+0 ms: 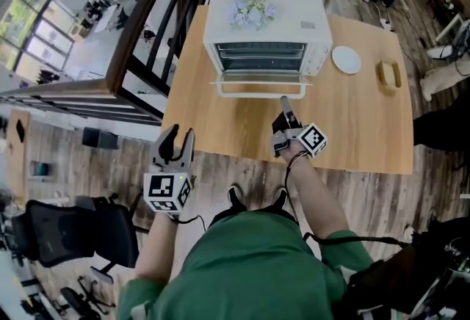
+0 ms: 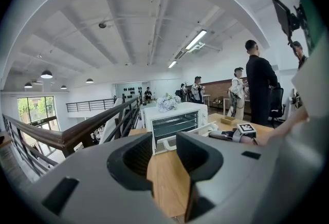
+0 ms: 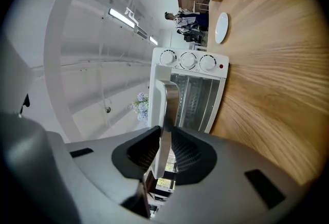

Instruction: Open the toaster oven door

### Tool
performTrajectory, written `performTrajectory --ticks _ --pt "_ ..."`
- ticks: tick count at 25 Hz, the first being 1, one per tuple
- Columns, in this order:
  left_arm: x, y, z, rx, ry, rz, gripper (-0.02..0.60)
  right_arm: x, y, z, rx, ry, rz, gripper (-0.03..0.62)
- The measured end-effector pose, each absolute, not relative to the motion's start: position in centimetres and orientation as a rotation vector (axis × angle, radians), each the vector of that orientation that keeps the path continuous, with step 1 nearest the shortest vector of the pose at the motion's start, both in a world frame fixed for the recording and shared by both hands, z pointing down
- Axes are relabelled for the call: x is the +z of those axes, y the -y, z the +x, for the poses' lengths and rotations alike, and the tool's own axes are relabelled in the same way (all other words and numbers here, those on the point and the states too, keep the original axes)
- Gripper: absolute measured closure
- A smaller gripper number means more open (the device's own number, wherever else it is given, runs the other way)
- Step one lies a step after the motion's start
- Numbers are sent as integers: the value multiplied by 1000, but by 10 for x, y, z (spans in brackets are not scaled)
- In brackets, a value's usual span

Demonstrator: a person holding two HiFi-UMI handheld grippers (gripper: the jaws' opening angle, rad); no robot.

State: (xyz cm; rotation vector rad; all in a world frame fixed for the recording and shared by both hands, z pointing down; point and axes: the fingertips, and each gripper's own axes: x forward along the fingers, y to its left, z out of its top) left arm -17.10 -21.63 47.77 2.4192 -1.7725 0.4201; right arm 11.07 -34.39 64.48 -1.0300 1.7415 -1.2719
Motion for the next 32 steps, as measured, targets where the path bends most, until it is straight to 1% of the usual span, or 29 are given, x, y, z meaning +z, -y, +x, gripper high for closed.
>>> performTrajectory --ticks 6,12,19,28,32 --pt "485 217 -164 427 1739 2428 431 662 328 108 -1316 -1755 -1051 508" --pt "490 217 -159 426 1718 2431 431 689 313 108 -1406 -1738 -1113 476" --pt "491 213 -157 425 1714 2431 431 709 299 107 -1476 -1736 -1160 485" --pt "496 209 -162 438 1717 2411 431 722 295 107 -1487 -1757 -1151 476" --pt "496 210 -162 434 1712 2413 431 739 288 104 -1554 -1743 -1212 513"
